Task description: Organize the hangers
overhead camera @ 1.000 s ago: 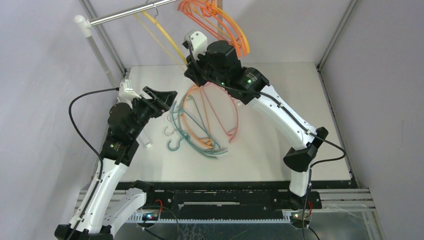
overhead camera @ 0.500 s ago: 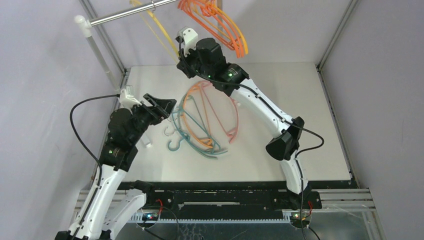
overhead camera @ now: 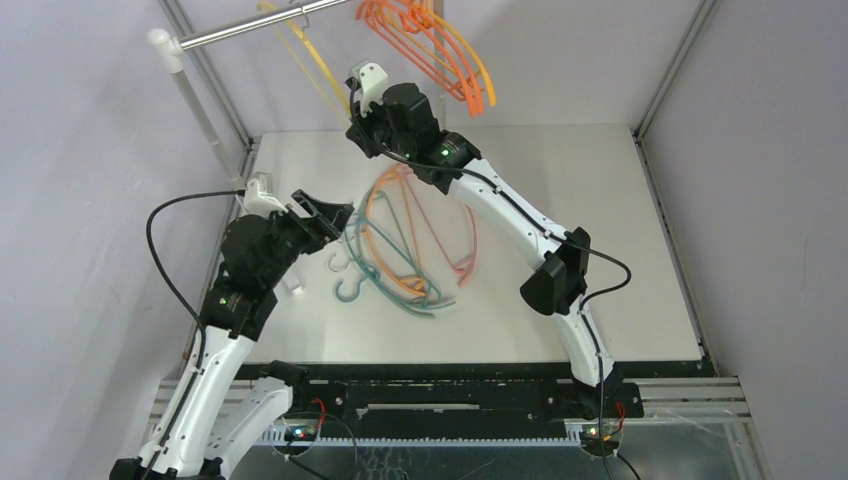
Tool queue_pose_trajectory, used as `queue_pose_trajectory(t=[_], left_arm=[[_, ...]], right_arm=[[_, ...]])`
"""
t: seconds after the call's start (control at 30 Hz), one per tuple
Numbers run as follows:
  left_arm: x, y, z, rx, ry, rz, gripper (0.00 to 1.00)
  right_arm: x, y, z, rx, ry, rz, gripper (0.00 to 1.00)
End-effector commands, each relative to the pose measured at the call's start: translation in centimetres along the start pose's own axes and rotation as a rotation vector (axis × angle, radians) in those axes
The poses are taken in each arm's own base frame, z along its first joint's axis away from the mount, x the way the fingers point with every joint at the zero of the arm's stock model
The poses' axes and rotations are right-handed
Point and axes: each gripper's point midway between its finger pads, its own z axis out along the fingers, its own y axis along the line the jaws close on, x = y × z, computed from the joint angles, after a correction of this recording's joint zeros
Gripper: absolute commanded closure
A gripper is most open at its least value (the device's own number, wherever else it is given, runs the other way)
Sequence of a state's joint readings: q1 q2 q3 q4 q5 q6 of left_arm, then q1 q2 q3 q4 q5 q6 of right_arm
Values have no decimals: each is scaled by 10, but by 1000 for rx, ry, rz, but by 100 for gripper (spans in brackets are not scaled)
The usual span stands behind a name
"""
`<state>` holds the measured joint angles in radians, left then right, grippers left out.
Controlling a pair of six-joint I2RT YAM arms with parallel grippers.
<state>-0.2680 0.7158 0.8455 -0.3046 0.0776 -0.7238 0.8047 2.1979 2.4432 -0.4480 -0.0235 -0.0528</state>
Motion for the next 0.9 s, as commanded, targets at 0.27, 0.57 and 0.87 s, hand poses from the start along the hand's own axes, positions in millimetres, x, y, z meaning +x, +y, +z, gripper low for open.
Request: queue_pose_trajectory(t=[0.27,0.57,0.87], left_arm=[[-7,5,10,-7,-30,34,13],[4,23,23,-45,-26,31,12],[26,51,36,-120,0,-34,12]], right_arm=[[-41,-17,-50,120,-78,28,32],[-6,-17,-122,139,11,77,19],[88,10,-182,37,240,-46,20]])
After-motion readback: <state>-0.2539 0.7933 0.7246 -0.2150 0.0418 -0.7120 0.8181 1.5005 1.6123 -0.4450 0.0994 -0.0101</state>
